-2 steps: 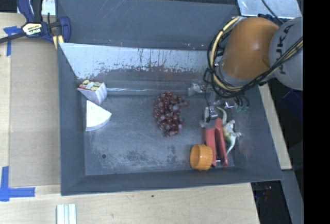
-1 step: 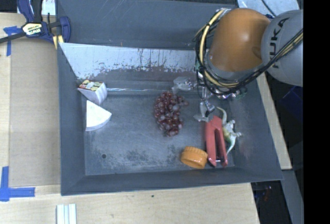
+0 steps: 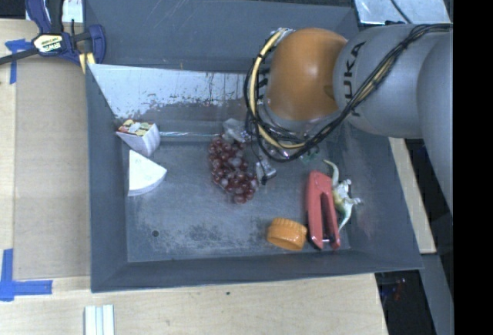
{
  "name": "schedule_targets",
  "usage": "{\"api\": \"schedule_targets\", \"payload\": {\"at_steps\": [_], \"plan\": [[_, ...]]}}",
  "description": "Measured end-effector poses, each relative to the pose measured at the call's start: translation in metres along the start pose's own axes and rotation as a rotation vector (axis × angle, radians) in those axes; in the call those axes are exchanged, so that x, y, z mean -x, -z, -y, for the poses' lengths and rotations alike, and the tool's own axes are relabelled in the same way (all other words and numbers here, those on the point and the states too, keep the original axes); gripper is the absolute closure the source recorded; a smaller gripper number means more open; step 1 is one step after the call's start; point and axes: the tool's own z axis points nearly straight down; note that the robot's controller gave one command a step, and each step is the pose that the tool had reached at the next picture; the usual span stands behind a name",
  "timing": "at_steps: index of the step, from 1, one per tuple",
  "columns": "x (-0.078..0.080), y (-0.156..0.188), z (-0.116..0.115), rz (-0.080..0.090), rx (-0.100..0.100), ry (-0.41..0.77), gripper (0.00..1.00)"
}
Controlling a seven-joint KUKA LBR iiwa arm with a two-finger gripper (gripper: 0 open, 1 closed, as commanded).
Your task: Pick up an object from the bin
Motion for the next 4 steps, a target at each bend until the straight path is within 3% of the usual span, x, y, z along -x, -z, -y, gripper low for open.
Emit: {"api": "schedule_targets", "payload": {"at_steps": [1, 2, 4], "plan": [[0.019, -0.006, -0.01, 0.02, -0.009, 0.433, 1.0], [0.019, -0.006, -0.01, 0.019, -0.009, 0.432, 1.0], [0.018, 0.039, -0.01, 0.019, -0.007, 0.428, 1.0]]}}
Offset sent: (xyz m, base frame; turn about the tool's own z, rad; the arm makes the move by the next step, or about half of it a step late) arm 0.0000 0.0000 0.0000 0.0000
